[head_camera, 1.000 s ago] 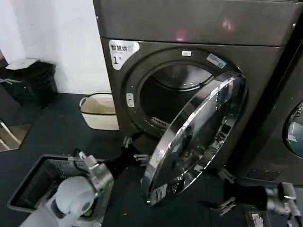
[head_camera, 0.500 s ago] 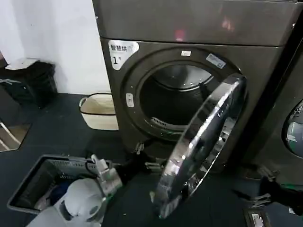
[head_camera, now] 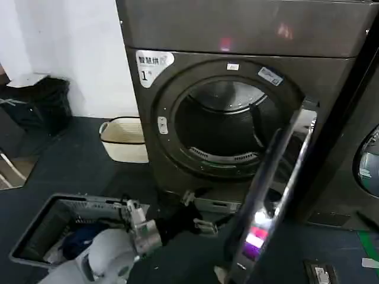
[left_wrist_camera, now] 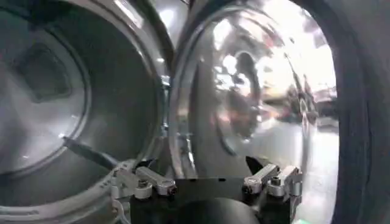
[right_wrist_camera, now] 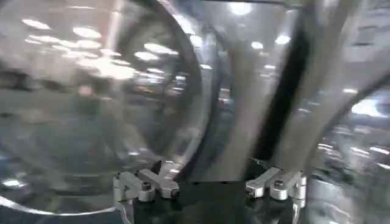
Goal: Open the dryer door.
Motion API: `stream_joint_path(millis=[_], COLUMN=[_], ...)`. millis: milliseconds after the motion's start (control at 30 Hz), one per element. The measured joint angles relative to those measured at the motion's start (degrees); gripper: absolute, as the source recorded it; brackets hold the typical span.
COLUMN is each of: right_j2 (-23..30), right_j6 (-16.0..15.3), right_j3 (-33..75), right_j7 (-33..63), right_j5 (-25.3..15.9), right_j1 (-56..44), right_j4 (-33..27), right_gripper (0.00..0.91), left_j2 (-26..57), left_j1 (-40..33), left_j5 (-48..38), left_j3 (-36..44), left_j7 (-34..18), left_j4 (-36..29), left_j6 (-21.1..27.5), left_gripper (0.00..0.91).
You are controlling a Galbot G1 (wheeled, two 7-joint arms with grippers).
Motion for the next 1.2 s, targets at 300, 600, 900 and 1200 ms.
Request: stream_joint_path(millis=[300, 600, 900, 1200], right_j2=[0.4, -0.8, -2.3, -3.6], right_j6=[-1.5, -1.2, -3.3, -4.1], right_j3=[7.1, 14.2, 21.0, 27.2], right_j7=[18.3, 32.8, 36.7, 37.9], right_j5=[-2.6, -7.9, -10.9, -16.9], right_j1=[-1.1, -3.1, -5.1, -5.8], right_j4=[0.1, -2.0, -1.9, -2.5], right_gripper=[0.907, 0.907, 0.907, 0.907], left_j2=[-0.9, -3.7, -8.8, -15.1], left_j1=[-5.2, -11.6, -20.1, -27.4], left_j5=[-0.9, -2.4, -4.0, -4.2], left_j3=[7.1, 14.4, 22.8, 28.2], left_j7=[1.6, 1.7, 1.8, 1.9], left_j4=[2.5, 5.8, 11.8, 18.6], left_j6=[-1.5, -1.8, -2.8, -3.4], left_gripper=[0.907, 0.907, 0.907, 0.907])
